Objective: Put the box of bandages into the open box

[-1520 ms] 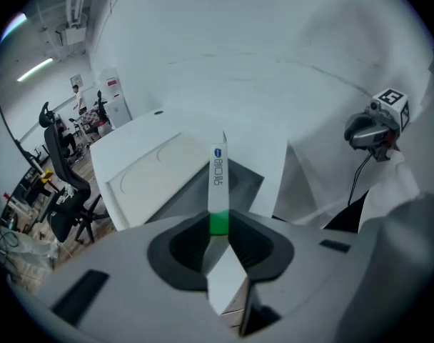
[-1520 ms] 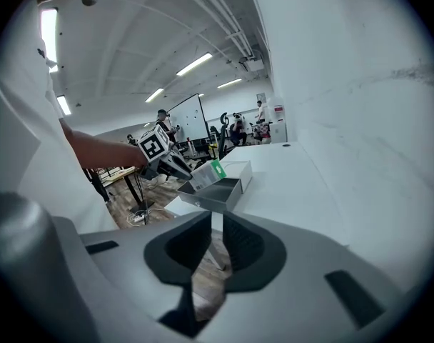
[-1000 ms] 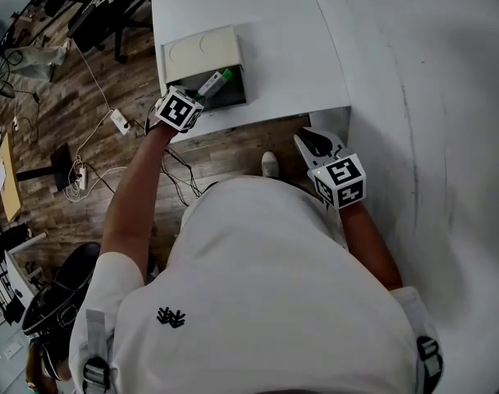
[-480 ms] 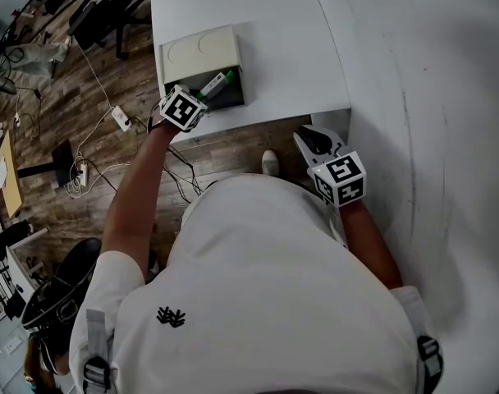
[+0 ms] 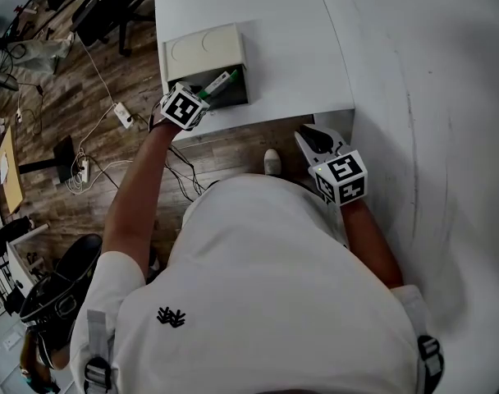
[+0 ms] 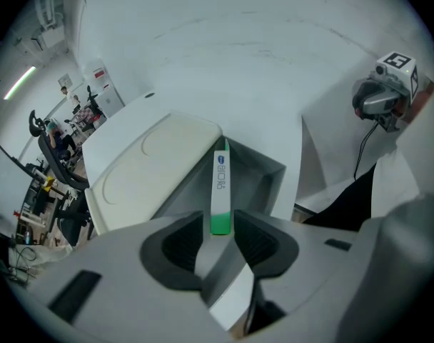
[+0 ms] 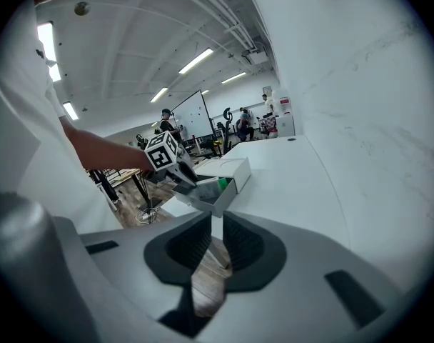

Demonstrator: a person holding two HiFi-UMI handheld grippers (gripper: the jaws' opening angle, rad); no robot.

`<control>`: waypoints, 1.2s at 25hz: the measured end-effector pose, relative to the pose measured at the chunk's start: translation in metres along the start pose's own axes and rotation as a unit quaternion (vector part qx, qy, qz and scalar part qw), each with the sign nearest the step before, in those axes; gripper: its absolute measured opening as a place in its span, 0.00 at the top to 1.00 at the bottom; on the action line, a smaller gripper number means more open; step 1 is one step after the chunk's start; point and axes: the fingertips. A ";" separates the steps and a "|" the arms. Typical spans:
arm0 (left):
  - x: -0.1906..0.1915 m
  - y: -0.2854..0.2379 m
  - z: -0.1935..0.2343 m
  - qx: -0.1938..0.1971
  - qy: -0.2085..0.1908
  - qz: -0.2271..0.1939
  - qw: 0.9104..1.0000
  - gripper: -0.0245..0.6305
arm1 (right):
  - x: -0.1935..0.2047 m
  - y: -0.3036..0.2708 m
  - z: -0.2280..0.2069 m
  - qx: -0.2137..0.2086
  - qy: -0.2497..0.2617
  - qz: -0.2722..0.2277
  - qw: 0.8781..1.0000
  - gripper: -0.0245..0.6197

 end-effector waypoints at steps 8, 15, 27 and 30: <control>-0.001 0.031 0.009 -0.002 0.006 -0.035 0.999 0.73 | -0.014 -0.015 0.019 -0.005 0.011 0.008 1.000 0.88; 0.000 0.060 0.000 -0.012 0.021 -0.083 0.996 0.73 | -0.008 -0.021 0.038 -0.015 0.026 0.015 0.999 0.88; 0.040 0.134 -0.014 0.008 0.105 -0.217 0.970 0.83 | -0.004 -0.036 0.109 -0.006 0.048 0.021 0.999 0.88; 0.054 0.148 -0.030 0.014 0.112 -0.240 0.964 0.88 | 0.004 -0.038 0.126 -0.004 0.051 0.020 0.998 0.88</control>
Point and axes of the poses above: the fingertips, and each gripper's own axes: y backward along the fingers, z to its left, x out of its underside, and after that the axes turned 10 degrees about -y, right-handed
